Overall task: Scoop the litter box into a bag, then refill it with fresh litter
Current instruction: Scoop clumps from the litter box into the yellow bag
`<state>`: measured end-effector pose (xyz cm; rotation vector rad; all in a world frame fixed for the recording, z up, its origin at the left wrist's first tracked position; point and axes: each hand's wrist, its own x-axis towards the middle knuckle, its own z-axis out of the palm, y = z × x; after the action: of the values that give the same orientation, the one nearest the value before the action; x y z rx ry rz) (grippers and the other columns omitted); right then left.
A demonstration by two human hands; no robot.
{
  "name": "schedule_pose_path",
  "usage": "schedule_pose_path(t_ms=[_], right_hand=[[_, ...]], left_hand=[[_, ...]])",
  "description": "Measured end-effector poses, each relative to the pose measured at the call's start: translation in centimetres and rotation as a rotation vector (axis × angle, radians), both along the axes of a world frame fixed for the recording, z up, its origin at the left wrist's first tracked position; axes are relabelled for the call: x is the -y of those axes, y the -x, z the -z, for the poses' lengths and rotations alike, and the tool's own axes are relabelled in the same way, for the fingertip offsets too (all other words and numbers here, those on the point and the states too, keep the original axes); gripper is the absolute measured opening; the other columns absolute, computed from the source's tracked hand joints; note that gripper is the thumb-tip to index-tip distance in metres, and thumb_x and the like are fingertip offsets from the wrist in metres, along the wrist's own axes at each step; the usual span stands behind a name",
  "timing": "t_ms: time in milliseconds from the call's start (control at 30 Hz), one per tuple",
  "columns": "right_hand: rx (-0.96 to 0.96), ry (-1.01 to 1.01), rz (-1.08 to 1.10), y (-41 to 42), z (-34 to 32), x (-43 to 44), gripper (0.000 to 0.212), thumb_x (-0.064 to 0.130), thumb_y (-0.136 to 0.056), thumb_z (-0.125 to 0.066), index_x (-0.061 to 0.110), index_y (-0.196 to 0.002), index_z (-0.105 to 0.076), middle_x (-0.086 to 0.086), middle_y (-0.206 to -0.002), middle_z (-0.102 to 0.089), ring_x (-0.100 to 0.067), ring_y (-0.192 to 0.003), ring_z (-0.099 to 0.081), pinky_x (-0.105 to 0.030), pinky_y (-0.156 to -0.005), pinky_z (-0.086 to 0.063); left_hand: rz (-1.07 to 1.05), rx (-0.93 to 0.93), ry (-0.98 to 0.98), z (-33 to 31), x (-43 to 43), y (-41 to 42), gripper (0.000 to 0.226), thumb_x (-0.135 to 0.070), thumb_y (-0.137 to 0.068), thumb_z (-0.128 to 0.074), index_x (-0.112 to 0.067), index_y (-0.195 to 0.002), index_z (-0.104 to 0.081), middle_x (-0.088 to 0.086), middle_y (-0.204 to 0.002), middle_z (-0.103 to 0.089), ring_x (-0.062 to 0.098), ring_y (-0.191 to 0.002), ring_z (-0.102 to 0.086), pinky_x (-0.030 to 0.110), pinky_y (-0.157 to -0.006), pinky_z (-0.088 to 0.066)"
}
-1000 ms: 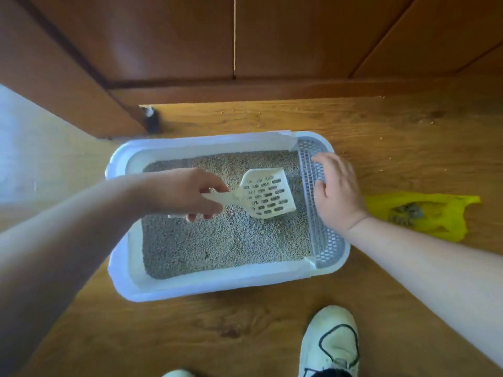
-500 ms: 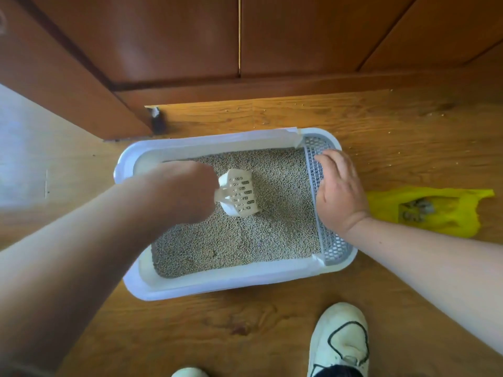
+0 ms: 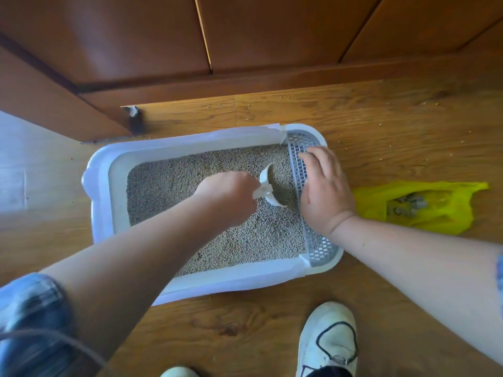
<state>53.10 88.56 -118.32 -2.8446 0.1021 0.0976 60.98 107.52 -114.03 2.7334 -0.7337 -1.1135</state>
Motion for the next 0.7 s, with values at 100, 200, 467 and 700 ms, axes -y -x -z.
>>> schedule_pose_path(t_ms=[100, 200, 467, 700], right_hand=[[0.004, -0.008, -0.002, 0.0, 0.1, 0.0, 0.056, 0.014, -0.081, -0.033, 0.004, -0.134, -0.047, -0.013, -0.139, -0.042, -0.031, -0.137, -0.034, -0.042, -0.119, -0.025], [0.003, 0.001, -0.004, -0.1, 0.2, 0.0, 0.057, 0.016, -0.081, -0.032, 0.004, -0.134, -0.047, -0.013, -0.139, -0.042, -0.031, -0.137, -0.035, -0.043, -0.118, -0.027], [0.021, 0.043, -0.017, 0.0, 0.3, 0.0, 0.053, 0.010, -0.083, -0.037, 0.004, -0.135, -0.048, -0.014, -0.139, -0.044, -0.030, -0.137, -0.036, -0.041, -0.120, -0.025], [0.046, 0.036, 0.005, 0.1, 0.2, -0.2, 0.051, 0.004, -0.083, -0.043, 0.004, -0.134, -0.049, -0.013, -0.138, -0.044, -0.029, -0.135, -0.036, -0.034, -0.121, -0.020]], left_hand=[[0.025, 0.058, 0.040, 0.3, 0.2, -0.5, 0.023, -0.025, -0.094, -0.054, -0.040, -0.107, -0.065, -0.011, -0.073, -0.062, 0.010, -0.067, -0.063, 0.031, -0.063, -0.058], [-0.033, 0.036, 0.105, 0.8, -0.8, -0.7, 0.020, -0.027, -0.093, -0.056, -0.043, -0.101, -0.065, -0.014, -0.069, -0.063, 0.005, -0.062, -0.061, 0.030, -0.059, -0.058], [-0.252, -0.102, 0.237, 2.9, -5.1, 1.7, 0.043, -0.035, -0.090, -0.066, -0.056, -0.125, -0.057, -0.021, -0.069, -0.066, 0.006, -0.050, -0.060, 0.023, -0.047, -0.048], [-0.203, -0.095, 0.208, 2.3, -10.1, 1.4, 0.041, -0.043, -0.087, -0.069, -0.056, -0.124, -0.058, -0.031, -0.061, -0.057, -0.005, -0.045, -0.051, 0.011, -0.046, -0.035]])
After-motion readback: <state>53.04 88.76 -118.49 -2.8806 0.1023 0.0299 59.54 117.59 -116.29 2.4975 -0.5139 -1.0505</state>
